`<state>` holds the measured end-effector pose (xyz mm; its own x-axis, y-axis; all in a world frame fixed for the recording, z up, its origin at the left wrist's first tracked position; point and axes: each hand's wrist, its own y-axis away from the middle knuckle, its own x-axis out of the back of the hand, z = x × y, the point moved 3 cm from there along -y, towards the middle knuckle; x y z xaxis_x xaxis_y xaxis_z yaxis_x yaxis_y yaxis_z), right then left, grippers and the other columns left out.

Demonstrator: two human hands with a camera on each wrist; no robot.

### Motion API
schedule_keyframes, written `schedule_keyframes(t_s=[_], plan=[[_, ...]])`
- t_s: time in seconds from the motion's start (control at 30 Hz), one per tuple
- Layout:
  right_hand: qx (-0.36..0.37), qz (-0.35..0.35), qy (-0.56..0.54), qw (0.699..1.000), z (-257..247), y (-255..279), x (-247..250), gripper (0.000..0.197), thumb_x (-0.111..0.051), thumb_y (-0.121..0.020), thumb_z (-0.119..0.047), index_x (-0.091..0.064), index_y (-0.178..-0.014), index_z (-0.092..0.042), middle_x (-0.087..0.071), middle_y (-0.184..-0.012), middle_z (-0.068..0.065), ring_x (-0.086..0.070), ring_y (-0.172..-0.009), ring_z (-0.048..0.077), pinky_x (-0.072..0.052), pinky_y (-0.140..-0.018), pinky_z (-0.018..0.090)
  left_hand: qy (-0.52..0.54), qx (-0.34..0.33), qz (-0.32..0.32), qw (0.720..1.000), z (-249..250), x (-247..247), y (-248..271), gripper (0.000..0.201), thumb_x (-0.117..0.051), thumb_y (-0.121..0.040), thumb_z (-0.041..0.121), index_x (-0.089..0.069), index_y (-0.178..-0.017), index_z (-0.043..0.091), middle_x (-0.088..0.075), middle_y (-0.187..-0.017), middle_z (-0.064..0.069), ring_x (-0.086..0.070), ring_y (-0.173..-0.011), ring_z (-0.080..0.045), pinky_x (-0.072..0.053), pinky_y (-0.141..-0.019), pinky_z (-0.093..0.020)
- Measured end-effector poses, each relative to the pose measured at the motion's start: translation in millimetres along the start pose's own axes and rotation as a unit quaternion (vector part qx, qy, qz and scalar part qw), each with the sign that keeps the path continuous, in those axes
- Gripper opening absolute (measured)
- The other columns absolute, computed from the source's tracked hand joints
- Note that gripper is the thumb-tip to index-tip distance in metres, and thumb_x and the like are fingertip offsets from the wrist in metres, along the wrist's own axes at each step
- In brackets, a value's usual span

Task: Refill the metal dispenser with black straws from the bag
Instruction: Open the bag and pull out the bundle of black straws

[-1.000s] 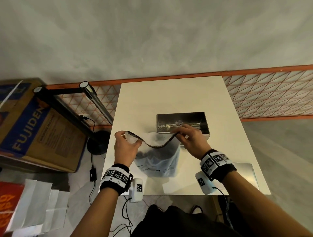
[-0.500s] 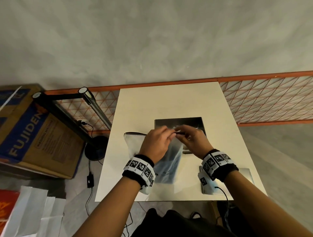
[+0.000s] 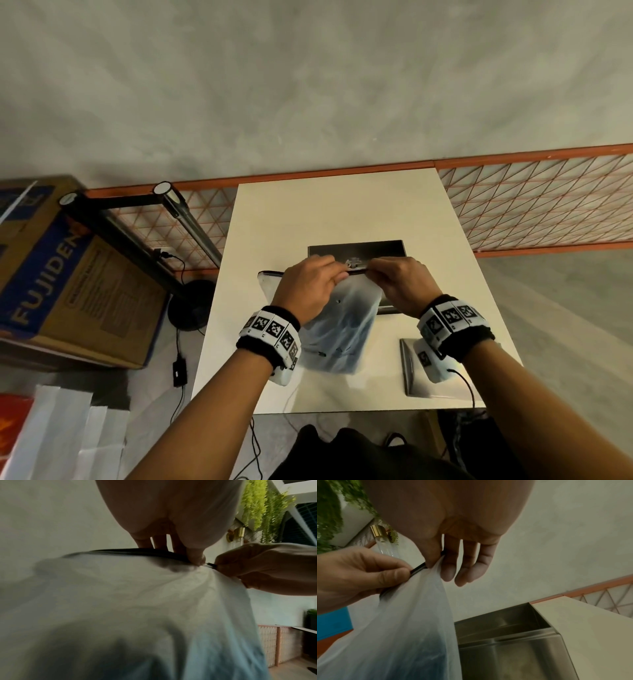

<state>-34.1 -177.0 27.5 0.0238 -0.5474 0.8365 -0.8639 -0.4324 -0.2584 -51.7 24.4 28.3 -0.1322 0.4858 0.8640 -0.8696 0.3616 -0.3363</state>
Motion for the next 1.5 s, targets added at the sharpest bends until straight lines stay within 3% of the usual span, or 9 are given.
schedule_keyframes(t_s=[0.17, 0.43, 0.6, 0.7, 0.77, 0.97, 1.13, 1.27, 1.5], plan=[[-0.039, -0.026, -0.002, 0.999, 8.1, 6.5, -1.0, 0.017, -0.053, -0.096, -0.033, -0.060, -0.087, -0.021, -0.061, -0.077, -0.008, -0.050, -0.065, 0.022, -0.048, -0.057, 0.038, 0.015, 0.008, 0.012, 1.000, -10.4, 3.8, 10.7, 0.015, -0.066, -0.099, 0.019, -0.076, -0.103, 0.010, -0.067, -0.088, -0.002, -0.060, -0.077, -0.020, -0.047, -0.070, -0.030], [-0.029, -0.029, 0.062, 0.997, 3.6, -1.5, -2.2, 0.012, -0.061, -0.093, -0.029, -0.068, -0.091, -0.020, -0.063, -0.086, -0.002, -0.060, -0.073, 0.028, -0.043, -0.055, 0.031, 0.026, 0.016, -0.007, 1.000, -21.9, 6.0, 15.5, 0.012, -0.066, -0.099, 0.015, -0.075, -0.107, 0.011, -0.068, -0.094, 0.000, -0.059, -0.083, -0.018, -0.053, -0.075, -0.033], [0.044, -0.025, 0.074, 0.996, -17.9, -14.7, -12.2, 0.014, -0.067, -0.089, -0.028, -0.071, -0.097, -0.017, -0.065, -0.089, 0.003, -0.062, -0.079, 0.028, -0.050, -0.054, 0.036, 0.029, 0.019, -0.025, 0.999, -16.0, 6.5, 10.7, 0.016, -0.062, -0.101, 0.020, -0.075, -0.107, 0.013, -0.067, -0.093, 0.001, -0.055, -0.083, -0.015, -0.051, -0.075, -0.034], [0.083, -0.030, 0.071, 0.994, -36.0, -21.6, -22.5, 0.019, -0.059, -0.094, -0.032, -0.070, -0.098, -0.017, -0.065, -0.087, 0.002, -0.062, -0.076, 0.025, -0.049, -0.052, 0.033, 0.034, 0.024, -0.039, 0.998, -12.6, 5.5, 8.0, 0.026, -0.054, -0.103, 0.028, -0.074, -0.113, 0.015, -0.066, -0.094, 0.002, -0.055, -0.085, -0.016, -0.051, -0.077, -0.034], [0.075, -0.037, 0.048, 0.995, -40.3, -24.5, -24.4, 0.023, -0.051, -0.098, -0.035, -0.066, -0.097, -0.018, -0.066, -0.088, 0.002, -0.063, -0.074, 0.025, -0.048, -0.053, 0.033, 0.040, 0.033, -0.037, 0.998, -15.0, 7.7, 8.6, 0.026, -0.054, -0.103, 0.028, -0.074, -0.115, 0.015, -0.067, -0.096, 0.002, -0.055, -0.087, -0.015, -0.050, -0.079, -0.033], [0.037, -0.052, 0.036, 0.997, -42.0, -23.4, -22.7, 0.012, -0.055, -0.098, -0.031, -0.062, -0.093, -0.022, -0.067, -0.084, 0.000, -0.061, -0.065, 0.026, -0.032, -0.054, 0.026, 0.035, 0.036, -0.025, 0.998, -20.9, 9.9, 12.6, 0.018, -0.063, -0.101, 0.021, -0.075, -0.113, 0.015, -0.068, -0.095, 0.002, -0.055, -0.085, -0.016, -0.048, -0.076, -0.030], [-0.016, -0.069, 0.048, 0.996, -32.1, -23.9, -18.1, 0.017, -0.054, -0.097, -0.032, -0.058, -0.083, -0.023, -0.062, -0.080, -0.004, -0.057, -0.066, 0.028, -0.032, -0.053, 0.029, 0.029, 0.044, -0.002, 0.999, -29.9, 11.7, 14.0, 0.016, -0.065, -0.100, 0.023, -0.076, -0.106, 0.013, -0.070, -0.095, 0.001, -0.057, -0.085, -0.020, -0.049, -0.074, -0.034], [-0.032, -0.071, 0.044, 0.996, -21.1, -18.1, -14.0, 0.017, -0.052, -0.098, -0.033, -0.063, -0.090, -0.023, -0.064, -0.082, -0.004, -0.059, -0.068, 0.027, -0.039, -0.054, 0.030, 0.020, 0.050, 0.008, 0.999, -43.7, 15.2, 20.8, 0.016, -0.064, -0.100, 0.025, -0.076, -0.104, 0.015, -0.071, -0.095, 0.002, -0.057, -0.085, -0.022, -0.049, -0.073, -0.035], [-0.047, -0.067, 0.051, 0.995, -13.6, -15.0, -9.3, 0.017, -0.054, -0.098, -0.030, -0.064, -0.088, -0.021, -0.064, -0.083, -0.004, -0.059, -0.070, 0.025, -0.033, -0.057, 0.027, -0.006, 0.039, 0.018, 0.999, -49.1, 22.0, 22.9, 0.029, -0.057, -0.101, 0.038, -0.077, -0.102, 0.018, -0.069, -0.092, 0.006, -0.059, -0.082, -0.021, -0.049, -0.069, -0.038]])
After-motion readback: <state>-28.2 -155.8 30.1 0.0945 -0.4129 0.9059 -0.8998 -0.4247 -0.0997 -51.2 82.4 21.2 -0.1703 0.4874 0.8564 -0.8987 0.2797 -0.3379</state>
